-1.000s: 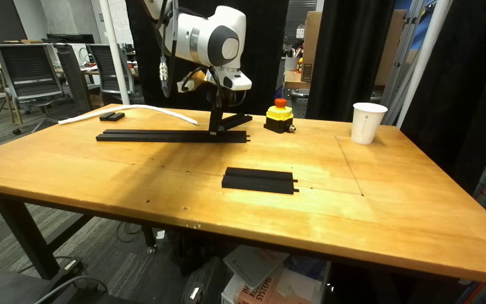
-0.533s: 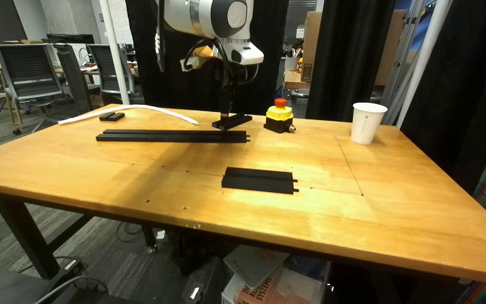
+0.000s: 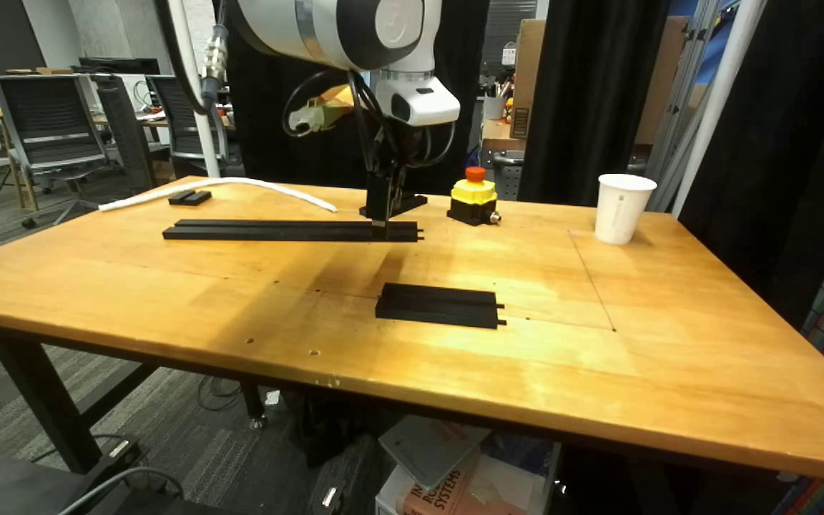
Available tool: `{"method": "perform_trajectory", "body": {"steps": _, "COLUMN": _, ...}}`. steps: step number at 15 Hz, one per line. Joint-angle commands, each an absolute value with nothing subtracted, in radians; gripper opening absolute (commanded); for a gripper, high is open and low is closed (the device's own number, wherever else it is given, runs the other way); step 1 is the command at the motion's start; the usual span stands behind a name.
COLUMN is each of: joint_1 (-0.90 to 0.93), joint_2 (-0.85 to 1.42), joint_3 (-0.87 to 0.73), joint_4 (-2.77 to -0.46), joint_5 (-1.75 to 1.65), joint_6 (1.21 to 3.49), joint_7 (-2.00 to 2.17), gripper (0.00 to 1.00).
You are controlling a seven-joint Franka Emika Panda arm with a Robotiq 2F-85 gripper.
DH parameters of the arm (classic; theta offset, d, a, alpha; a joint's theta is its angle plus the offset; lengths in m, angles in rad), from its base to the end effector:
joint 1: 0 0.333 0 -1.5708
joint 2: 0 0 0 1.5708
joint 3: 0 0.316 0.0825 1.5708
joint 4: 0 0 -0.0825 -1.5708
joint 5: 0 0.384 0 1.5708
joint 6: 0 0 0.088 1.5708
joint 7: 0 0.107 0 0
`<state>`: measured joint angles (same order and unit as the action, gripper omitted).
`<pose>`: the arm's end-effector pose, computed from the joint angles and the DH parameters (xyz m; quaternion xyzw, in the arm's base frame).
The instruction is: Connect four black pieces together
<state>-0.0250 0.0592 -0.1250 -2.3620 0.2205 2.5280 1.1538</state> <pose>0.5090 -0.0792 0.3125 -0.7369 0.6708 -0.0160 0.0823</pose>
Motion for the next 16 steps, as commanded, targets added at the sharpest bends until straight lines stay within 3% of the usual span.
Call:
{"method": "perform_trajectory", "body": {"steps": 1, "joint_1": -0.062, "joint_2": -0.031, "joint_3": -0.125, "joint_4": -2.511, "joint_5": 0.236, "joint_6": 2.6, "joint_7": 1.111, "gripper": 1.0}}
{"method": "perform_trajectory", "body": {"steps": 16, "joint_1": -0.144, "joint_2": 0.004, "joint_3": -0.148, "joint_4": -2.589, "joint_5": 0.182, "joint_6": 2.62, "joint_7": 0.958, "gripper": 1.0}}
